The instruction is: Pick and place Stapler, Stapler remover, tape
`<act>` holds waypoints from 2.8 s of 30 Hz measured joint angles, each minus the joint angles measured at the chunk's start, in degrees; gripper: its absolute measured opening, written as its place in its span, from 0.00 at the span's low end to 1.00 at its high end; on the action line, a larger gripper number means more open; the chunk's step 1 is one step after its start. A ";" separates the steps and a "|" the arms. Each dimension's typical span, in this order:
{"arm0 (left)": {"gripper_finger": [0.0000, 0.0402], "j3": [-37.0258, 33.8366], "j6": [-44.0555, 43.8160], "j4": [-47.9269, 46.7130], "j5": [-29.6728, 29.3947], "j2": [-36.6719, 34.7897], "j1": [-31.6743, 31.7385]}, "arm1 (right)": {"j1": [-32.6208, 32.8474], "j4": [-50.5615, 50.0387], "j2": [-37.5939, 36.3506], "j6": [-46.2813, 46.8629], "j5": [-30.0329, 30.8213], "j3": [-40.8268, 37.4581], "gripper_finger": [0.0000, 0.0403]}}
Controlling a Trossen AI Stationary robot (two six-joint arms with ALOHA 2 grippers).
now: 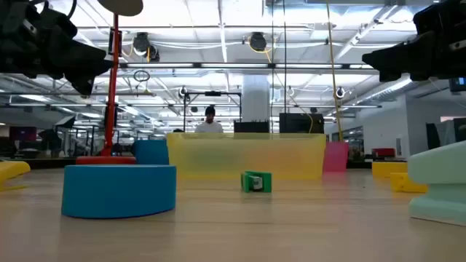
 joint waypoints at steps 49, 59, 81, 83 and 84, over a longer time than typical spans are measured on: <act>0.33 0.00 0.00 0.00 0.00 0.00 0.01 | -0.23 0.01 0.01 -0.93 1.59 -0.01 0.20; 0.33 0.02 0.00 0.00 0.00 0.00 0.00 | -0.27 0.44 0.01 -1.07 1.54 -0.01 0.20; 0.33 0.00 1.13 -0.01 -1.05 0.00 0.00 | -0.27 8.81 0.01 48.61 2.78 -0.01 0.19; 0.33 0.00 1.18 0.00 -1.47 0.00 0.02 | -0.27 11.80 0.01 50.77 4.90 -0.02 0.19; 0.33 0.02 0.77 0.02 -1.47 0.00 0.00 | -0.27 13.38 0.01 51.40 6.31 -0.02 0.19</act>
